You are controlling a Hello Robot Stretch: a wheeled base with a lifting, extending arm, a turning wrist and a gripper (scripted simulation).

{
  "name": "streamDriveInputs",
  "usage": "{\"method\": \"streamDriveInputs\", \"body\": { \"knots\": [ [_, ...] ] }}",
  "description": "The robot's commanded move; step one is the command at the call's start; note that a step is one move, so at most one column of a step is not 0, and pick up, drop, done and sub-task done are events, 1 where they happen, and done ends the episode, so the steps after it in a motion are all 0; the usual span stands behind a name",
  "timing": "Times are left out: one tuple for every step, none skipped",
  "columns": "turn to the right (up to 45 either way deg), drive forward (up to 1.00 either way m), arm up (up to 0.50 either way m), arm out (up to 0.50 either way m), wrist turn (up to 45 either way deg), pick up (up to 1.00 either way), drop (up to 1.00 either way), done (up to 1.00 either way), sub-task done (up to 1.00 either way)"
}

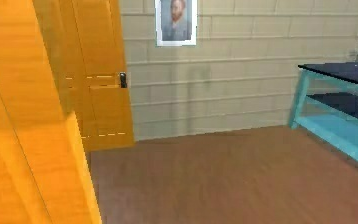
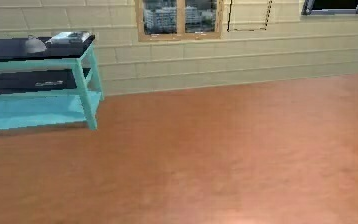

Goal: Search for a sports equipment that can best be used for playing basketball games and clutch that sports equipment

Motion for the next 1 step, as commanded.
{"method": "streamDriveInputs", "body": {
  "knots": [
    [45.0,0.00,0.00,0.00,0.0,0.00,0.00,0.00,0.00]
  ]
}}
